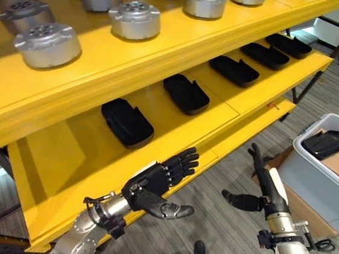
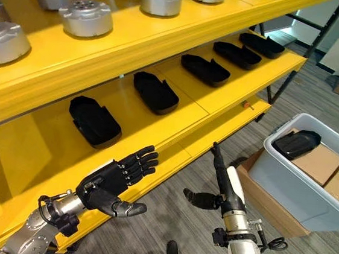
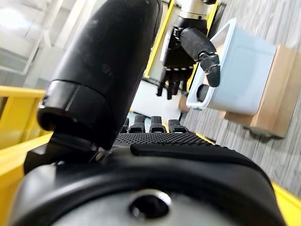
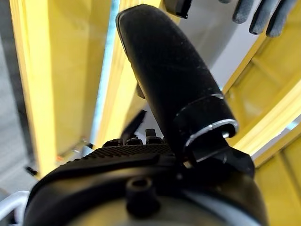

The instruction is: Move parts from the plastic box to the shelf.

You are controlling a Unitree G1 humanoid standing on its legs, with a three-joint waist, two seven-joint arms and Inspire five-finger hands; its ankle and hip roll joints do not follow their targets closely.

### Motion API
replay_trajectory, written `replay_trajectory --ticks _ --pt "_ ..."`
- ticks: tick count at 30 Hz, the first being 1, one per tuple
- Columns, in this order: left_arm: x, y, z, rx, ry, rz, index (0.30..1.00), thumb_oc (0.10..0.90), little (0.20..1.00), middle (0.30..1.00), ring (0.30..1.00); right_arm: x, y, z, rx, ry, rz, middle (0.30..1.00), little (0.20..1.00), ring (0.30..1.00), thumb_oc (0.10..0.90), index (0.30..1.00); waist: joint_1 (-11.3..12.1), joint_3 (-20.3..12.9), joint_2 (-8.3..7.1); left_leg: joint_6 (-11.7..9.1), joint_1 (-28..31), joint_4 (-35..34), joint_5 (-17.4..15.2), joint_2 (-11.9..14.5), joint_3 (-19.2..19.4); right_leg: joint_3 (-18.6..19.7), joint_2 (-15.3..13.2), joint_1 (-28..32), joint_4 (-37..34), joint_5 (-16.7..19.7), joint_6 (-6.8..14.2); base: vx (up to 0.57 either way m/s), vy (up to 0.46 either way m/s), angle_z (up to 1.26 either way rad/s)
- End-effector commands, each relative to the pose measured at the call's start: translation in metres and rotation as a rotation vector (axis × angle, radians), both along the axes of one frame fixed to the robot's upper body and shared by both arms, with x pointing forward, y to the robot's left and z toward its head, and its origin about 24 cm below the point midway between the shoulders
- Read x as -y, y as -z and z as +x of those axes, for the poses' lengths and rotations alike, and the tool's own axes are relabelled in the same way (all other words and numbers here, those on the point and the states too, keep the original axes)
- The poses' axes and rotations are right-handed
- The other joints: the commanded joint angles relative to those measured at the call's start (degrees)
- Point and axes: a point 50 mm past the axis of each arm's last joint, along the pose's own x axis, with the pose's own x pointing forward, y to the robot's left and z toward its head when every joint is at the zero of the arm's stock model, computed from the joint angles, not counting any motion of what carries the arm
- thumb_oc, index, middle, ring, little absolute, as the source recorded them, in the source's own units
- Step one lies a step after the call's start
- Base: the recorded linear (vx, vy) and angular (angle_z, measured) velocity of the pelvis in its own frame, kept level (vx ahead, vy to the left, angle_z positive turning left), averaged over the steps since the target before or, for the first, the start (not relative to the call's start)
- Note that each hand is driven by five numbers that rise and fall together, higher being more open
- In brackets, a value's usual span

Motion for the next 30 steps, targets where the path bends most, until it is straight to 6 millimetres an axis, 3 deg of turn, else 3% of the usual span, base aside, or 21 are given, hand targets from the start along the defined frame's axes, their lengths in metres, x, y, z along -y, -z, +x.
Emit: replay_trajectory --ticks 1,5,10,12,14,15,16,17,18,19,20,22,27,30 --pt "0.004 -0.036 0.01 0.182 0.029 -0.084 1.0 0.9 1.0 1.0 1.0 0.005 -0.042 0.012 0.173 -0.045 0.15 1.0 1.0 1.0 0.9 1.0 -0.31 -3.21 -1.11 4.97 0.95 -0.31 -7.92 -3.43 -5.54 -2.72 -0.43 1.76 2.47 -5.2 1.77 -0.03 -0.356 -0.46" --pt "0.009 -0.037 0.014 0.18 0.056 -0.082 1.0 0.9 1.0 1.0 1.0 0.015 -0.048 0.012 0.183 -0.025 0.205 1.0 1.0 1.0 0.9 1.0 -1.76 -3.34 -1.26 3.96 0.46 -0.31 -6.87 -1.7 -5.33 -0.66 2.7 1.88 1.86 -6.11 -0.31 -0.05 -0.324 -0.19" --pt "0.014 -0.037 0.019 0.19 0.033 -0.055 1.0 0.9 1.0 1.0 1.0 0.014 -0.04 0.011 0.129 -0.072 0.32 1.0 1.0 1.0 0.9 1.0 -2.23 -3.31 -1.58 2.86 0.0 0.0 -5.64 0.56 -6.42 1.67 4.8 1.83 2.04 -6.97 -1.94 -0.03 -0.256 -0.42" --pt "0.011 -0.035 0.021 0.192 -0.01 -0.029 1.0 0.9 1.0 1.0 1.0 0.011 -0.034 0.01 0.077 -0.141 0.415 1.0 1.0 1.0 0.9 1.0 -1.38 -3.41 -1.65 1.66 -0.89 0.39 -3.31 1.67 -9.98 3.51 5.81 1.96 1.81 -7.37 -2.53 0.02 -0.239 -0.61" --pt "0.007 -0.032 0.022 0.178 -0.041 -0.031 1.0 0.9 1.0 1.0 1.0 0.008 -0.03 0.011 0.043 -0.202 0.464 1.0 1.0 1.0 0.9 1.0 0.07 -3.45 -1.75 1.84 -1.97 1.96 -3.66 1.02 -14.43 5.25 6.24 2.1 1.66 -7.62 -2.81 0.03 -0.211 -1.18" --pt "0.002 -0.031 0.02 0.171 -0.063 -0.033 1.0 0.9 1.0 1.0 1.0 0.005 -0.03 0.012 0.036 -0.246 0.457 1.0 1.0 1.0 0.9 1.0 1.66 -3.38 -2.02 2.83 -3.78 4.36 -3.91 -0.57 -18.35 7.35 6.65 1.49 1.73 -7.04 -3.44 0.05 -0.215 -2.09" --pt "-0.003 -0.029 0.016 0.163 -0.09 -0.027 1.0 0.9 1.0 1.0 1.0 0.0 -0.029 0.015 0.016 -0.297 0.452 1.0 1.0 1.0 0.9 1.0 3.5 -3.15 -1.87 4.52 -5.26 7.51 -6.74 -4.58 -24.24 10.32 7.09 1.6 2.03 -7.02 -3.52 0.05 -0.177 -2.25" --pt "-0.003 -0.028 0.015 0.162 -0.089 -0.024 1.0 0.9 1.0 1.0 1.0 -0.001 -0.029 0.015 0.013 -0.299 0.454 1.0 1.0 1.0 0.9 1.0 3.75 -3.05 -1.85 4.8 -5.43 7.92 -7.16 -5.14 -24.94 10.68 7.15 1.71 2.04 -7.0 -3.52 0.1 -0.097 -1.84" --pt "-0.005 -0.027 0.013 0.157 -0.095 -0.022 1.0 0.9 1.0 1.0 1.0 -0.004 -0.029 0.016 0.005 -0.309 0.451 1.0 1.0 1.0 0.9 1.0 4.48 -2.93 -1.82 6.21 -6.25 8.68 -8.56 -7.66 -26.95 11.76 7.49 1.79 2.13 -6.82 -3.62 0.04 -0.038 -1.54" --pt "-0.005 -0.027 0.013 0.156 -0.095 -0.022 1.0 0.9 1.0 1.0 1.0 -0.004 -0.029 0.016 0.005 -0.309 0.451 1.0 1.0 1.0 0.9 1.0 4.47 -2.95 -1.82 6.23 -6.27 8.71 -8.6 -7.67 -26.95 11.77 7.48 1.77 2.13 -6.83 -3.61 0.08 -0.062 -1.27" --pt "-0.007 -0.026 0.01 0.147 -0.085 -0.026 1.0 0.9 1.0 1.0 1.0 -0.009 -0.025 0.015 -0.005 -0.321 0.454 1.0 1.0 1.0 0.9 1.0 5.2 -2.72 -1.56 8.02 -6.89 8.35 -10.02 -10.73 -28.49 12.62 8.25 2.07 2.31 -6.7 -3.69 0.08 -0.033 -1.17" --pt "-0.007 -0.025 0.008 0.14 -0.076 -0.02 1.0 0.9 1.0 1.0 1.0 -0.018 -0.022 0.014 -0.019 -0.351 0.458 1.0 1.0 1.0 0.9 1.0 5.8 -2.49 -0.78 8.87 -7.37 5.68 -9.2 -13.73 -30.65 13.43 9.57 1.99 2.72 -6.69 -3.34 0.09 -0.027 -0.83" --pt "-0.009 -0.022 0.001 0.137 -0.107 -0.01 1.0 0.9 1.0 1.0 1.0 -0.035 -0.02 0.018 -0.04 -0.423 0.461 1.0 1.0 1.0 0.9 1.0 9.53 -1.42 -1.07 9.56 -9.12 4.17 -6.57 -17.58 -43.96 17.02 11.43 2.09 3.95 -7.02 -3.36 0.1 -0.02 -0.69" --pt "-0.011 -0.022 -0.001 0.136 -0.106 -0.015 1.0 0.9 1.0 1.0 1.0 -0.037 -0.019 0.019 -0.04 -0.424 0.462 1.0 1.0 1.0 0.9 1.0 10.02 -1.66 -1.08 9.81 -8.47 3.1 -6.42 -17.43 -44.1 16.79 11.62 1.98 4.39 -7.67 -3.44 0.07 0.028 -0.16"
